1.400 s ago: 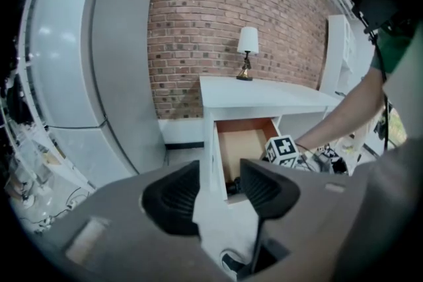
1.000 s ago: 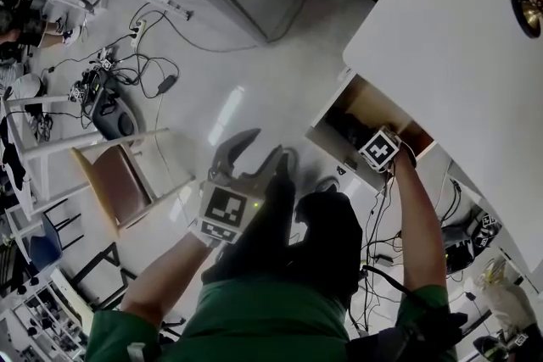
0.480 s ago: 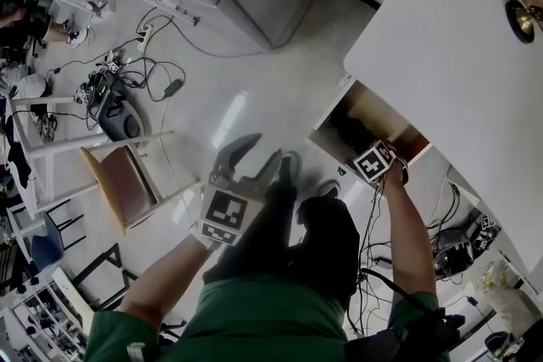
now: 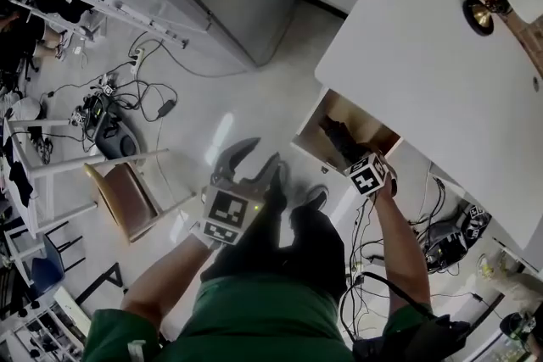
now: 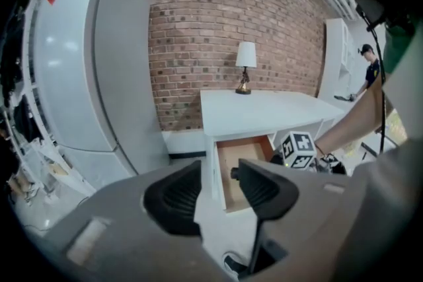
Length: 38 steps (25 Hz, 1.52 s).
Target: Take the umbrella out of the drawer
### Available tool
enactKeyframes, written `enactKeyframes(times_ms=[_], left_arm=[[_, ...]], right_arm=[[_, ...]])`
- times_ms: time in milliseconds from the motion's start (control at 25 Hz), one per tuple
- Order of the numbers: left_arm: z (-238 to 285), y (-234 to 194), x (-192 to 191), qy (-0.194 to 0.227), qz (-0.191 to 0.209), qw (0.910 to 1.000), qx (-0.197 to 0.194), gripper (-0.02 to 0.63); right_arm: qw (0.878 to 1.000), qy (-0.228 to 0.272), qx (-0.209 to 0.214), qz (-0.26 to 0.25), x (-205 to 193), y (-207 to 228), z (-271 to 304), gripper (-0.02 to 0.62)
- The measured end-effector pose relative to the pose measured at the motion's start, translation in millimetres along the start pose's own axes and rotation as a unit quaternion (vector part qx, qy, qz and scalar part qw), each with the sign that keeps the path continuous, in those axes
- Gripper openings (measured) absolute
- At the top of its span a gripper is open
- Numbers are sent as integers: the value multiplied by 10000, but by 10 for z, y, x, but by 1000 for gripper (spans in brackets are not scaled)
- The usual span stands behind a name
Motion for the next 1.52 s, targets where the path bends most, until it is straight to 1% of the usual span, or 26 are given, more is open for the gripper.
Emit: enactKeyframes(times_ms=[240,400,520,640,760,920,1040,1320,1400,1520], left_arm=[[-291,48,456,203,114,9996,-175,176],[-423,43,690,350,124,9990,-237,176],[-550,23,834,469,125,9985,-257,176],[-654,-10,1000,628,126,9976,-259,176],[-762,-35,1146,812,145,9962,-289,176],[-919,-72,1324,1027,158,9940,-343,176],[-971,-117,1495,1230,203,9915,-377,176],[-1043,-210,1855,1676,240,9846,-447,176],[-1033,-222,2017,1840,222,9815,-476,176],[-1059,-236,2147,1952,221,9792,-506,176]], right_arm=[[9975,633,-87,312,105,-424,-744,169],[9924,1074,-280,538,163,-621,-1227,169],[9855,1455,-456,746,194,-758,-1566,169],[9755,1840,-635,1022,249,-860,-1960,169],[9625,2262,-891,1202,299,-947,-2326,169],[9409,2827,-1143,1473,356,-1113,-2810,169],[9245,3196,-1433,1502,439,-1184,-3159,169],[8914,3756,-2011,1545,537,-1311,-3802,169],[8804,3903,-2183,1579,538,-1268,-3991,169],[8606,4160,-2308,1820,470,-1254,-4186,169]])
Point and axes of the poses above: the fingertips, and each gripper's own axes: z forward along the fingers, y to its right, x out of its top, the point moved 6 cm from there along -z, backward along the fingers, and after that the axes turned 13 degrees about x, right-handed, at the moved point
